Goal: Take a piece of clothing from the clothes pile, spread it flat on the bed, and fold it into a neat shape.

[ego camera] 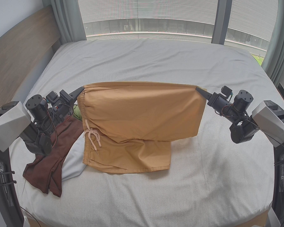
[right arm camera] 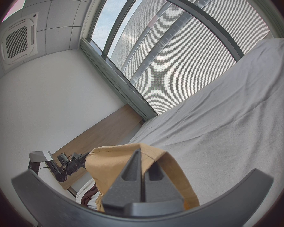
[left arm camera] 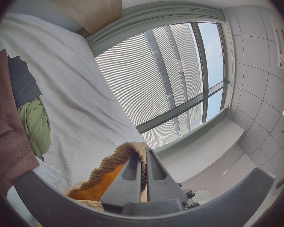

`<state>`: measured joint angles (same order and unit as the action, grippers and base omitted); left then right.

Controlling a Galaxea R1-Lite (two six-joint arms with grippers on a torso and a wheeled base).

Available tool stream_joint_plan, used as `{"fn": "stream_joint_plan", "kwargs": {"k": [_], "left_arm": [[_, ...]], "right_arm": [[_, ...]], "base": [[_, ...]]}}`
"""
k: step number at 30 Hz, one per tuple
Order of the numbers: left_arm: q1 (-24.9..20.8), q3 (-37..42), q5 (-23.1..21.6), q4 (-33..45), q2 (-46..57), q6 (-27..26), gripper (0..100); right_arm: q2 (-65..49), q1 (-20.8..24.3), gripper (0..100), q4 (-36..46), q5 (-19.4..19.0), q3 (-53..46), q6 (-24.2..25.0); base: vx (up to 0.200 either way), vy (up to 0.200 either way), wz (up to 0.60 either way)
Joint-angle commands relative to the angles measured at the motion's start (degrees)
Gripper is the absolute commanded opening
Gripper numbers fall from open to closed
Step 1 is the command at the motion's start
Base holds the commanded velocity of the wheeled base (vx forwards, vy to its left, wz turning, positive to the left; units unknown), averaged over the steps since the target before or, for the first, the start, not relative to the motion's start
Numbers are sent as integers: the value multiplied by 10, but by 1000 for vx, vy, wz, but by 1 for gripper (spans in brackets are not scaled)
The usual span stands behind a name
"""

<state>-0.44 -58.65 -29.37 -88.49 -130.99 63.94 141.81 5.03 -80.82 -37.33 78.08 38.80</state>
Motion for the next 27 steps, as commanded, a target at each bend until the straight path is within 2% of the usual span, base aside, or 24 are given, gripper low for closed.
{"fn": "stream_joint_plan", "kwargs": {"k": [1, 11, 12, 13, 21, 27], "left_arm": [[-1, -9, 0, 0, -16, 0, 0], [-1, -39, 0, 0, -29, 6, 0], [0, -40, 0, 0, -30, 6, 100], [0, -41, 0, 0, -30, 6, 100], [0, -69, 1, 1, -49, 5, 100], [-3, -70, 3, 6, -55, 4, 100]], "right_arm": [[14, 4, 0, 1, 1, 14, 0], [41, 4, 0, 9, 2, 59, -1], [43, 4, 0, 9, 3, 65, -1], [47, 4, 100, 10, 2, 68, -1], [66, 2, 100, 25, 20, 107, -4], [39, -3, 100, 24, 22, 59, -17]], "base": [[0, 0, 0], [0, 0, 0], [0, 0, 0], [0, 0, 0], [0, 0, 0], [0, 0, 0]]}}
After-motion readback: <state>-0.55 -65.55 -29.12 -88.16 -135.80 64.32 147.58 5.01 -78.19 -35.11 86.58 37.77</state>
